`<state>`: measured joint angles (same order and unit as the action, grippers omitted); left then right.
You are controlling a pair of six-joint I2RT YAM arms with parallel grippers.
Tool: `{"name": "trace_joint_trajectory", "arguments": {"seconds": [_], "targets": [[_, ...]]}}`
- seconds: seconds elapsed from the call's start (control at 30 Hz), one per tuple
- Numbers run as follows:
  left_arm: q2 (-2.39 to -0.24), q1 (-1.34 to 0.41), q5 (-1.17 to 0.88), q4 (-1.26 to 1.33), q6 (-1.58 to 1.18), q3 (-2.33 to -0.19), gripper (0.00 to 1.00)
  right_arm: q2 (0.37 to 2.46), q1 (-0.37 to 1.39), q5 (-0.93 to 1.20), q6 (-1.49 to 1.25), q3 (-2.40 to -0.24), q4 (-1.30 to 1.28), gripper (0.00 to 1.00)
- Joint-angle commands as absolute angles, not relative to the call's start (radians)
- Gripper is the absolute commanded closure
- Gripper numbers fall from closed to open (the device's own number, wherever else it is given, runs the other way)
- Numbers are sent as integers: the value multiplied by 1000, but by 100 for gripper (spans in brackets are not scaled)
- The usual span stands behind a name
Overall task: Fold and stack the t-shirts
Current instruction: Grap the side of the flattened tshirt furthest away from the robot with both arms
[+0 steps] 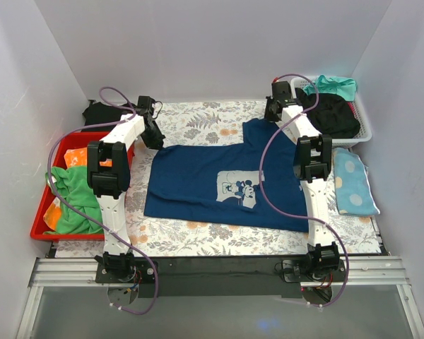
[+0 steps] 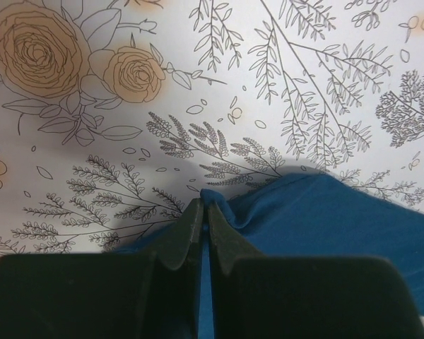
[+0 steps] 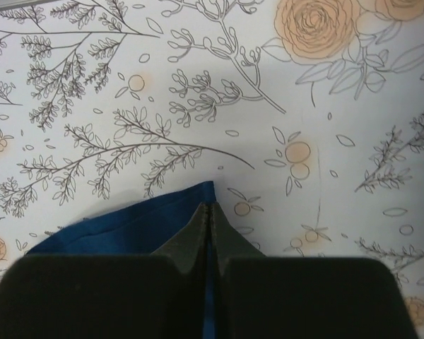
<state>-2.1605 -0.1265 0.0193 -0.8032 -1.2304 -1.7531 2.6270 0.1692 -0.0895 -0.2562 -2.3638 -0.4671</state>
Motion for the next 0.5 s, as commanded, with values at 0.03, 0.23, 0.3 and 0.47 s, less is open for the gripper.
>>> {"name": "trace_joint_trajectory", "arguments": {"seconds": [0.03,0.23,0.3,0.47], "targets": [[-2092,-129,32,-808,-1213,-1831,100,2476,170,-175,-270,-2332,-529,99],[-2082,-129,38,-816,-1215,-1862,100,2362,156,-201,-270,-2264,-529,99],[-2074,-129,41,-818,-1215,-1868,100,2333,153,-202,-268,-2244,-529,99],[-2036,-129,46,-819,-1219,-1855,100,2272,147,-190,-267,-2209,-545,99]]}}
